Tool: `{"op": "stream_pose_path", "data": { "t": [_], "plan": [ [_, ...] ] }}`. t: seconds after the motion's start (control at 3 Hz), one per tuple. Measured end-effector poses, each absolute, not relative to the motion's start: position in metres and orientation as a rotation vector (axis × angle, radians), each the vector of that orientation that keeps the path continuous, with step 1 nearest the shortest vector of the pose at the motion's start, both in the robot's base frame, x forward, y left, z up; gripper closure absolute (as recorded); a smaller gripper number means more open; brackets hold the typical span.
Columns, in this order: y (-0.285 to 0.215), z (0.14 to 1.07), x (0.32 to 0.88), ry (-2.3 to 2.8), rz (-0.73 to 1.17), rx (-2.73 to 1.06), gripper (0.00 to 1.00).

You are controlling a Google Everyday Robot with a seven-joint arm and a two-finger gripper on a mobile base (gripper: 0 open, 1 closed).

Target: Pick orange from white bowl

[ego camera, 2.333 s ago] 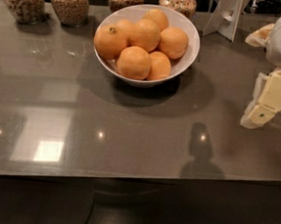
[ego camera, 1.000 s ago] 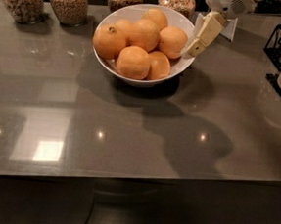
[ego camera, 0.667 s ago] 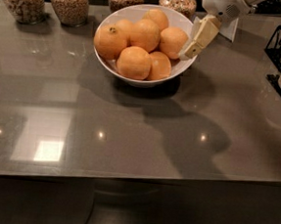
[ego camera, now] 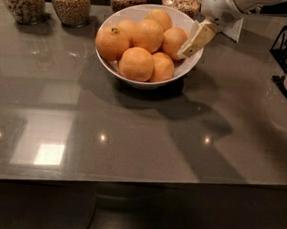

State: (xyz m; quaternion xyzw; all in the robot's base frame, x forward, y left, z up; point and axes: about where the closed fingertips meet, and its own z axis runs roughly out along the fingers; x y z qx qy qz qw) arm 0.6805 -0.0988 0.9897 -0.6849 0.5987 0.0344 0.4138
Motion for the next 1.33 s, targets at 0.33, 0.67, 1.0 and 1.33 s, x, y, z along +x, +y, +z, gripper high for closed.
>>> {"op": "stream_pose_path", "data": {
  "t": [0.33,0.67,1.0,1.33],
  "plan": [
    [-0.105,0.971,0.694,1.552,0.081,-1.722,0.22],
    [-0.107,0.952,0.701,1.591,0.092,-1.736,0.22],
    [-0.105,0.936,0.709,1.603,0.098,-1.771,0.22],
    [-0.101,0.93,0.714,1.592,0.095,-1.8,0.22]
  ]
}}
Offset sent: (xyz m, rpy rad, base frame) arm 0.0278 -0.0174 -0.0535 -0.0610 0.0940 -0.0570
